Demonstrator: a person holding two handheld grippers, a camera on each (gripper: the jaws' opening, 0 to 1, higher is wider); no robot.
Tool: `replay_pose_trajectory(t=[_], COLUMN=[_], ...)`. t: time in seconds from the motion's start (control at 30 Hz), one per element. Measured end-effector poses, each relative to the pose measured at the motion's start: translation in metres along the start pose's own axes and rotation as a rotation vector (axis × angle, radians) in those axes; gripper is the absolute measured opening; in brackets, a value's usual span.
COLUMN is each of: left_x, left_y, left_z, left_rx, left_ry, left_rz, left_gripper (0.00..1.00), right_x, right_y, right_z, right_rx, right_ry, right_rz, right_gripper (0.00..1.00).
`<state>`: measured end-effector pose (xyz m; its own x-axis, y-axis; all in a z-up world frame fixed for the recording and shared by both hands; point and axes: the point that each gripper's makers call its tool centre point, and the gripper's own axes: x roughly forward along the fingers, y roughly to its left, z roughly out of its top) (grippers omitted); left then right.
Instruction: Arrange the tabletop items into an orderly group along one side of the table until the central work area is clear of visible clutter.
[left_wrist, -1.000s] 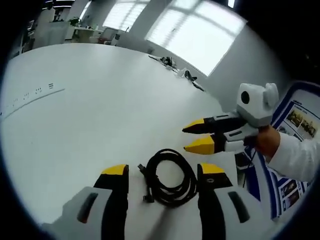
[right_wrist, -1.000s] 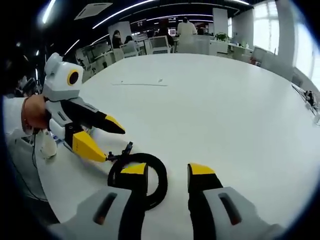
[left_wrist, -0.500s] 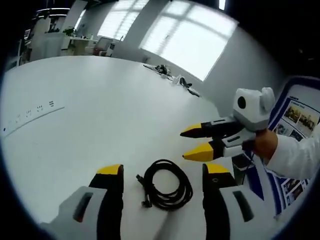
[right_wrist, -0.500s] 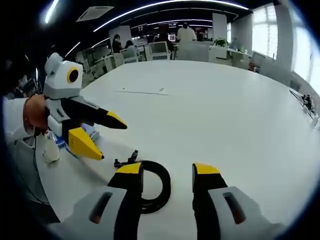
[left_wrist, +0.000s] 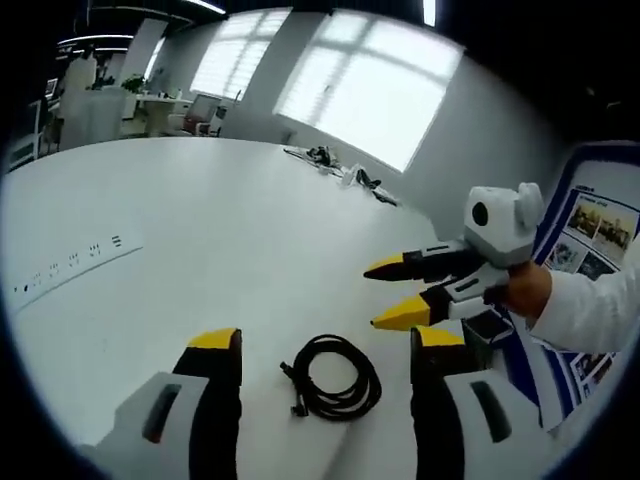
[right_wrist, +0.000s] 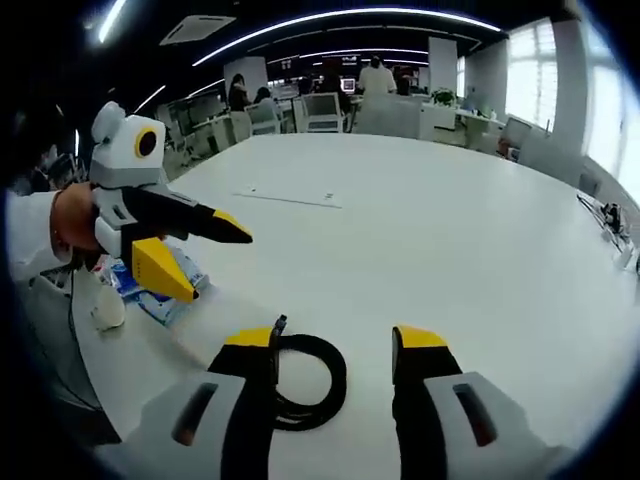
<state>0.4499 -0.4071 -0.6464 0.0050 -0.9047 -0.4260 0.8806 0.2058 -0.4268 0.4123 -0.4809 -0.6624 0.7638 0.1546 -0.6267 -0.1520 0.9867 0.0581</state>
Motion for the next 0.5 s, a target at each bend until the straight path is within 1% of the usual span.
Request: replay_pose_trajectory(t=[0.23, 0.33, 0.5], left_x=[-0.015, -0.023, -0.036], left_y=[-0.005, -0.008, -0.011], left_z=[0.009, 0.013, 0.02], left_rx=[0.032, 0.041, 0.059], left_ry=[-0.02, -0.031, -0.051], left_rz=[0.002, 0.001, 0.011], left_gripper=[0.72, 0.74, 0.75], right_x=[-0.007, -0.008, -0.011], right_y=[0.009, 0.016, 0.027], right_z=[0.012, 0.017, 0.023], right_rx=[-0.006, -0.014, -0.029], right_ry=[-0.027, -0.035, -0.045], right_rz=[0.011, 0.02, 0.034], right_gripper=[0.48, 0.51, 0.53])
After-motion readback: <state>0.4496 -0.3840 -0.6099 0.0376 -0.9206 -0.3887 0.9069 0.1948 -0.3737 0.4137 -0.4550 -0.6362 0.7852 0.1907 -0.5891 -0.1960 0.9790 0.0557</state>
